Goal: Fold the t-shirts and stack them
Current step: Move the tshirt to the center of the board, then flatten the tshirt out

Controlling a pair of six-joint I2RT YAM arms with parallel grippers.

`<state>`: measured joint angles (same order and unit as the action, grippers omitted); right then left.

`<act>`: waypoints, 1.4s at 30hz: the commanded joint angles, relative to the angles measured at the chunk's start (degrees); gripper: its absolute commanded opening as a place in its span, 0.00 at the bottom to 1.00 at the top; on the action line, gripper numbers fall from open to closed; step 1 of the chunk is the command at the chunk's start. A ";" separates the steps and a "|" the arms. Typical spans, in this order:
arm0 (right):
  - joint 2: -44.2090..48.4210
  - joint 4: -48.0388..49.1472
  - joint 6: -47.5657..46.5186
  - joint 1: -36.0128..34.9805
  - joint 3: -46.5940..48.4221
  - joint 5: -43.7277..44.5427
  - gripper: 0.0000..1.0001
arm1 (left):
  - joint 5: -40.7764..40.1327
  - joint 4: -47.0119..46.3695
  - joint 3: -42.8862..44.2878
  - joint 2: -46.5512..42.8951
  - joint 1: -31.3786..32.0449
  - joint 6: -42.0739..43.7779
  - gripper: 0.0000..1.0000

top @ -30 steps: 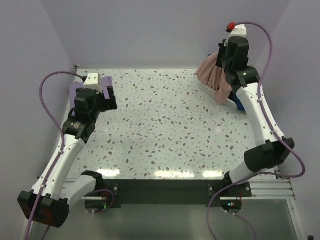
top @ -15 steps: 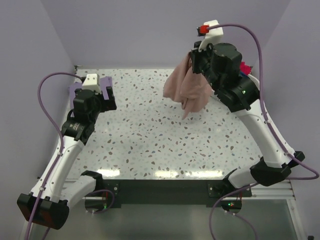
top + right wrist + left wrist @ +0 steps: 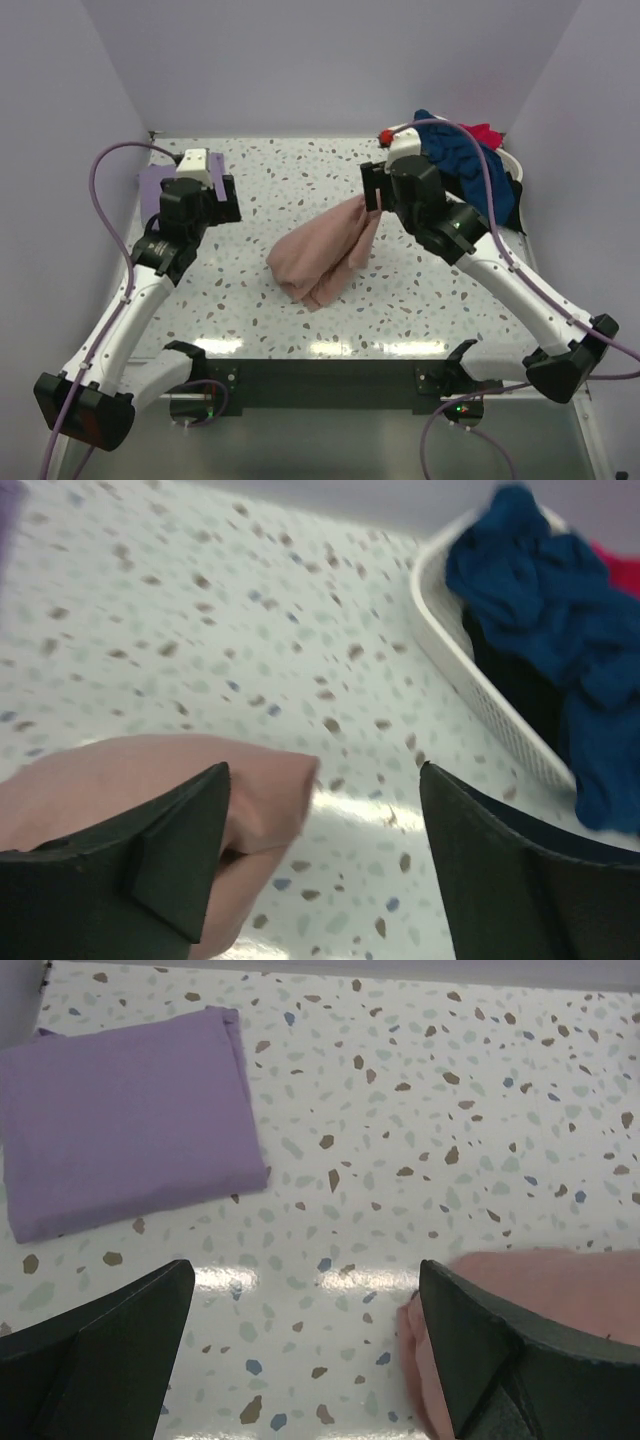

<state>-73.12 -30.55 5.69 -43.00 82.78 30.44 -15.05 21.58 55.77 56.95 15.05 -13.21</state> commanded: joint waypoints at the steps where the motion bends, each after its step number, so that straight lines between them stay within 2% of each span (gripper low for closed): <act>1: 2.37 1.99 8.00 11.08 -11.83 0.51 0.83 | -3.84 1.44 1.80 1.67 6.28 -3.30 1.00; 2: 2.28 1.55 8.71 12.49 -13.86 0.24 0.88 | -4.20 1.44 1.54 2.11 7.53 -4.18 1.00; 4: 2.63 1.89 9.16 12.95 -18.43 -0.89 0.91 | -2.71 1.10 -0.39 2.99 8.85 -7.08 1.00; 6: 3.16 5.38 9.33 13.03 -21.85 -4.49 0.91 | -1.39 0.83 -2.84 2.82 8.86 -9.02 1.00; 7: 3.07 6.63 9.34 12.86 -22.48 -10.34 0.90 | -1.39 0.57 -3.64 1.95 8.86 -9.37 1.00; 10: 1.94 9.80 8.37 9.71 -22.67 -14.00 0.88 | -2.70 0.30 -6.02 -0.16 8.86 -10.25 1.00; 13: -2.01 11.29 7.32 3.12 -19.77 -14.17 0.88 | -3.76 0.56 -7.25 -0.79 8.77 -11.31 1.00; 18: -9.38 17.35 8.46 -4.18 -15.82 -21.19 0.88 | -4.81 0.48 -9.62 0.53 8.59 -13.24 1.00; 24: -18.80 18.50 7.23 -10.59 -9.14 -24.45 0.88 | -0.17 0.56 -11.38 -0.52 1.31 -13.33 1.00; 26: -21.88 18.77 7.49 -11.92 -7.99 -25.43 0.88 | 1.50 0.56 -11.73 -0.96 -1.33 -13.16 1.00; 35: -33.82 13.94 7.05 -14.21 -1.93 -22.88 0.86 | 2.39 0.21 -13.23 -1.14 -1.60 -12.98 1.00; 36: -34.71 12.80 6.70 -14.21 -1.05 -22.79 0.82 | 2.48 0.13 -13.58 -1.22 -1.60 -12.98 1.00; 37: -35.59 11.75 6.61 -14.13 -0.35 -22.35 0.70 | 2.65 0.04 -13.75 -1.05 -1.60 -12.98 1.00; 39: -37.00 9.73 6.70 -14.21 1.15 -20.86 0.55 | 3.01 -0.14 -14.28 -0.87 -1.60 -13.15 1.00; 40: -36.92 9.37 6.87 -14.21 1.24 -20.51 0.36 | 3.36 -0.31 -14.63 -0.53 -1.60 -13.24 1.00; 42: -35.09 8.84 7.31 -14.13 1.24 -17.45 0.13 | 4.41 -1.19 -15.59 -0.52 -1.17 -13.68 1.00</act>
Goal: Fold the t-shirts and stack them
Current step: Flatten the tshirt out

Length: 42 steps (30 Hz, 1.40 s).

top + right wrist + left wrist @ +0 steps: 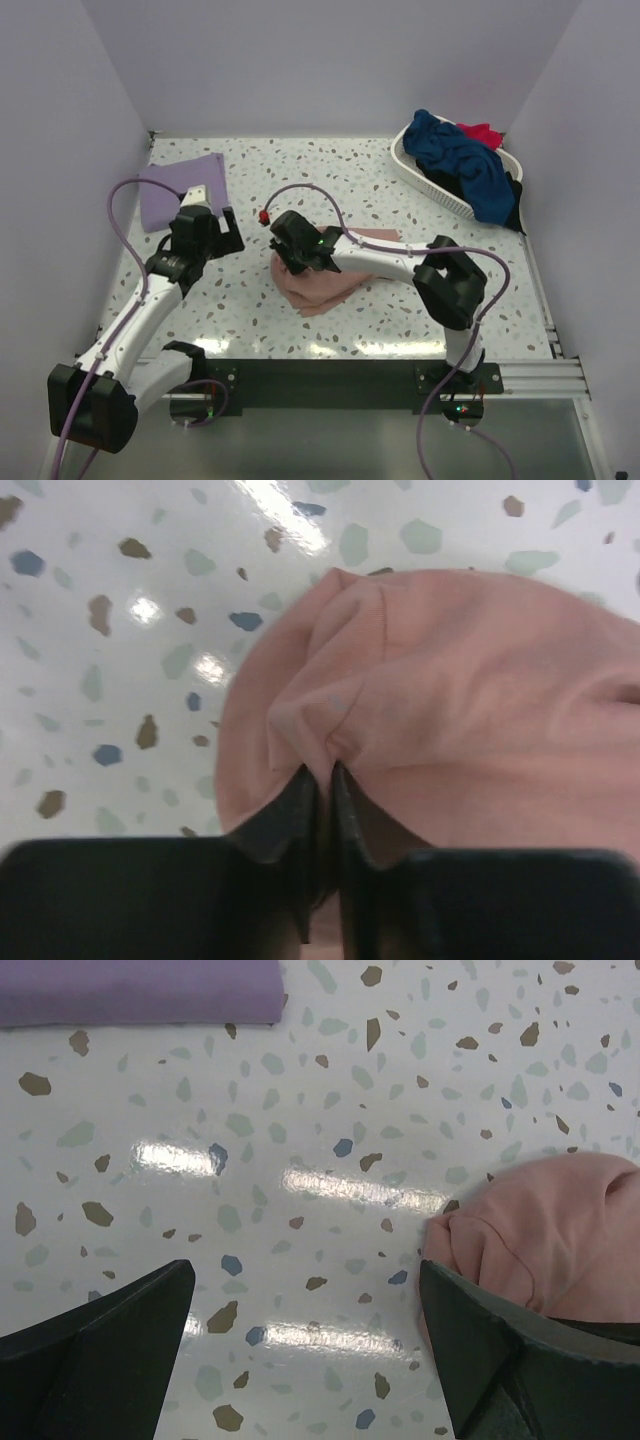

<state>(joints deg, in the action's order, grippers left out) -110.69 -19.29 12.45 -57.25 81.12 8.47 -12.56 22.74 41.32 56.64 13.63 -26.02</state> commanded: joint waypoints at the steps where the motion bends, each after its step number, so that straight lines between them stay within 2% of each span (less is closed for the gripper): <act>1: 3.63 -2.68 0.56 0.13 2.73 6.02 0.00 | 2.10 -2.70 -1.42 -0.13 0.95 -1.05 1.00; 5: 10.83 -5.84 0.73 2.22 2.47 13.23 0.00 | -0.62 -3.93 -1.60 1.71 7.80 -3.41 1.00; 7: 16.88 -6.73 1.26 3.72 0.80 16.21 0.00 | 0.77 -5.59 -1.86 3.73 10.19 -4.39 1.00; 11: 25.69 -7.52 3.63 11.35 -6.91 15.97 0.00 | 7.45 -11.92 -5.10 5.49 11.59 -7.02 0.98; 17: 32.81 -6.82 5.56 18.66 -17.99 15.09 0.00 | 9.31 -18.34 -5.38 10.59 16.60 -10.27 0.96; 23: 35.28 -5.94 6.89 23.14 -24.77 14.38 0.00 | 8.78 -21.86 -5.72 16.13 20.21 -12.30 0.96; 26: 36.16 -5.94 6.89 25.25 -26.45 14.30 0.00 | 7.20 -23.79 -5.73 17.45 20.82 -12.13 0.92; 32: 38.27 -6.29 6.19 28.86 -27.16 13.24 0.00 | 5.18 -25.11 -5.55 20.00 21.97 -10.81 0.91; 42: 39.94 -7.08 5.66 31.77 -27.51 12.63 0.00 | 4.91 -30.21 -4.50 26.75 22.67 -10.72 0.84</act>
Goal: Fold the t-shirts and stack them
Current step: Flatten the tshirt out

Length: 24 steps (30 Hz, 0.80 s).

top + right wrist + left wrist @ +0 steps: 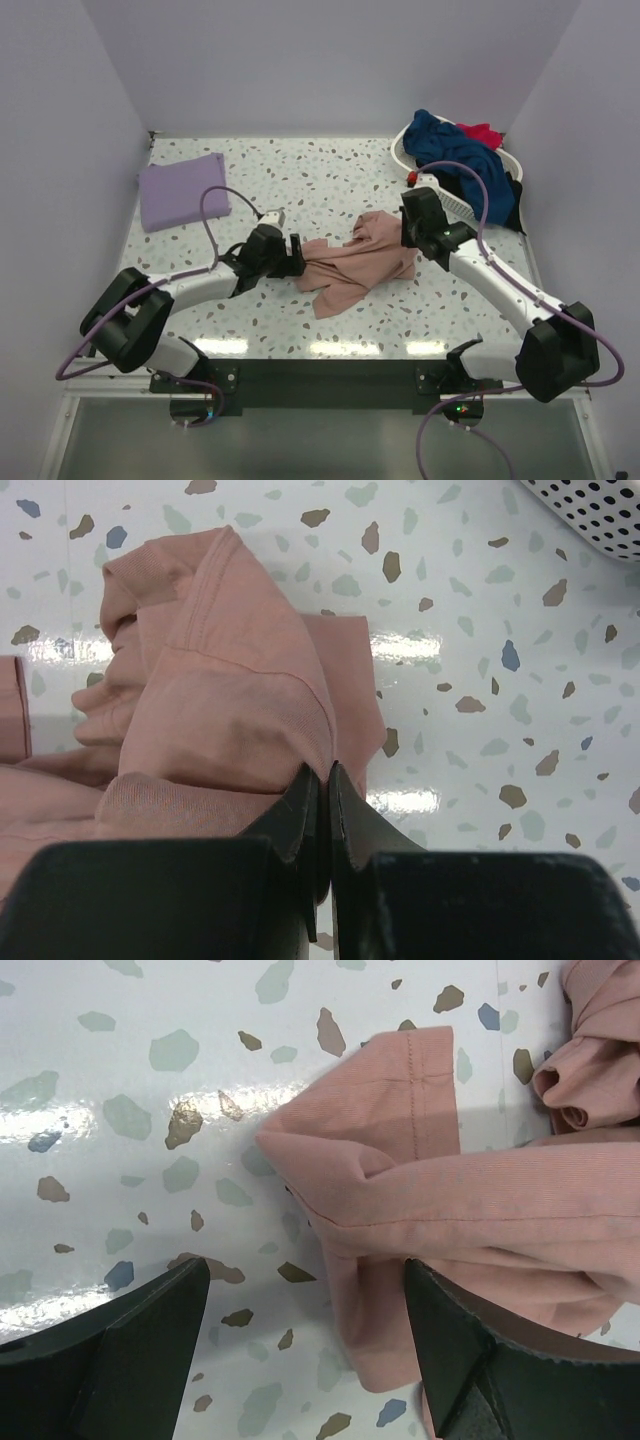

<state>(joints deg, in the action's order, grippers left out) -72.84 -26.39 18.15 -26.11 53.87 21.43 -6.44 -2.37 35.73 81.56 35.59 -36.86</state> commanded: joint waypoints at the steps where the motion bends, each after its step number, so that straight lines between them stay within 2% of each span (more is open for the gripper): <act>1: 2.17 0.03 -0.13 0.62 -0.25 -0.42 0.00 | -1.91 -5.19 1.88 2.37 0.88 0.21 0.83; 7: 2.53 -0.59 -0.49 1.15 -0.08 -0.78 0.00 | -3.23 -7.12 3.91 4.04 1.23 1.79 0.82; 13: 2.61 -1.03 -1.01 1.50 -0.25 -0.78 0.00 | -4.11 -8.96 4.09 3.34 1.32 2.50 0.76; 18: 2.44 -0.85 -1.10 1.50 -0.08 -1.22 0.00 | -3.32 -9.76 5.93 6.50 1.32 3.29 0.72; 24: 2.96 -1.03 -1.19 1.59 -0.34 -1.57 0.00 | -3.14 -12.48 6.20 8.09 1.32 4.25 0.52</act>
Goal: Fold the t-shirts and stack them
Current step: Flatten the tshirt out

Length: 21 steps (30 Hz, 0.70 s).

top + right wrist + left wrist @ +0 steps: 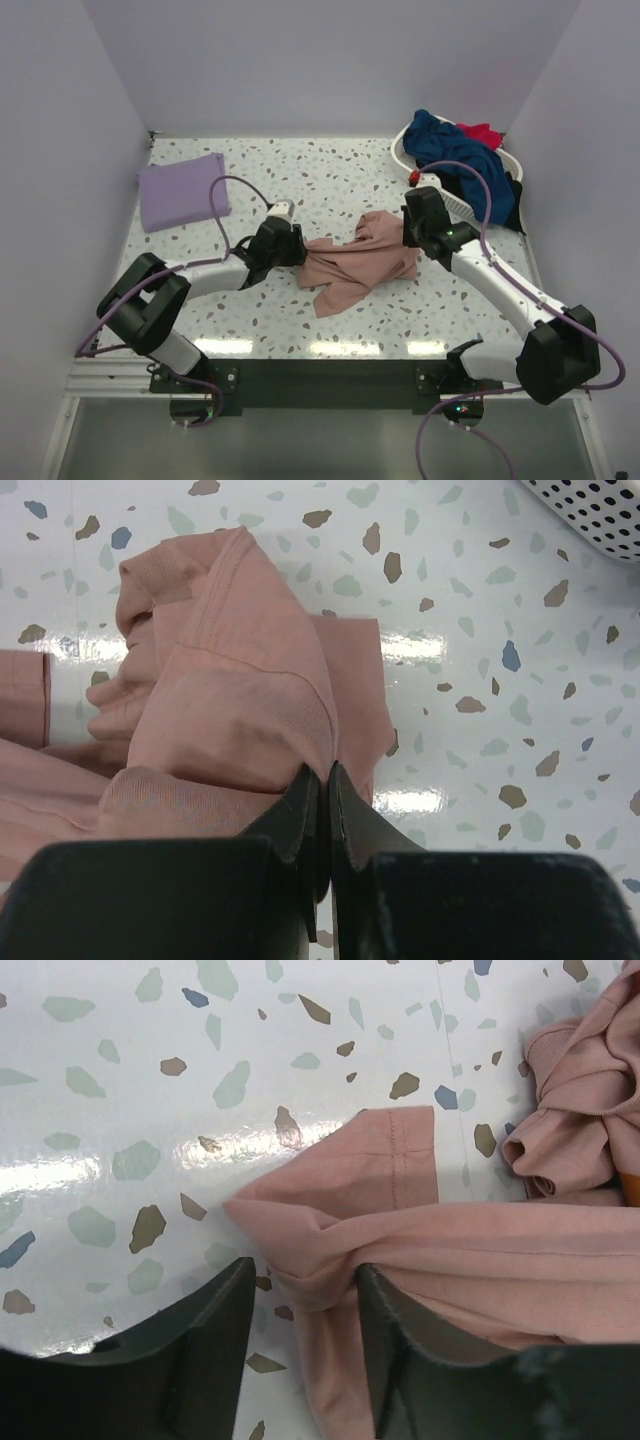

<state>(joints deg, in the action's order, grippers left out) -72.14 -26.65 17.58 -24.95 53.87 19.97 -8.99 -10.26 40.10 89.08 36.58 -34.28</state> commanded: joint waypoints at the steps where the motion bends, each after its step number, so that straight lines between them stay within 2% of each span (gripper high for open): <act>1: 2.27 -0.77 -0.62 0.43 -0.34 -0.02 0.00 | -0.15 -5.20 1.91 0.74 0.34 2.20 0.46; 3: 2.70 -0.86 -0.53 0.34 -0.34 0.16 0.00 | 0.03 -5.73 2.00 1.01 0.34 2.38 0.36; 4: 2.97 -0.94 -0.62 0.34 -0.17 0.25 0.00 | -0.49 -5.91 2.00 0.84 0.34 2.64 0.25; 6: 3.76 -1.29 -0.88 0.43 0.18 0.69 0.00 | -1.63 -5.39 2.44 -0.13 0.34 3.43 0.13; 7: 4.11 -1.56 -1.23 0.52 1.06 0.77 0.00 | -3.64 -3.73 2.79 -0.74 0.34 3.96 0.04; 8: 4.37 -2.25 -1.41 0.52 1.76 1.04 0.00 | -4.71 -2.58 3.14 -2.66 0.34 4.48 0.00; 10: 5.43 -3.40 -2.02 0.52 4.82 1.83 0.00 | -7.96 -0.13 3.32 -5.57 0.34 6.59 0.00; 14: 7.97 -5.86 -2.90 0.52 10.37 3.06 0.00 | -10.60 6.55 5.34 -17.08 0.34 10.63 0.00; 20: 10.61 -9.28 -6.15 0.43 20.21 2.19 0.00 | -7.10 18.95 12.54 -29.11 0.86 18.28 0.00; 21: 11.05 -10.08 -6.33 0.43 22.23 2.27 0.00 | -5.09 20.36 14.29 -30.01 0.95 18.98 0.04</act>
<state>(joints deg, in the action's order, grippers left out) -63.61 -33.89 13.93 -24.95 70.32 20.51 -15.27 2.81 49.78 63.02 37.19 -21.08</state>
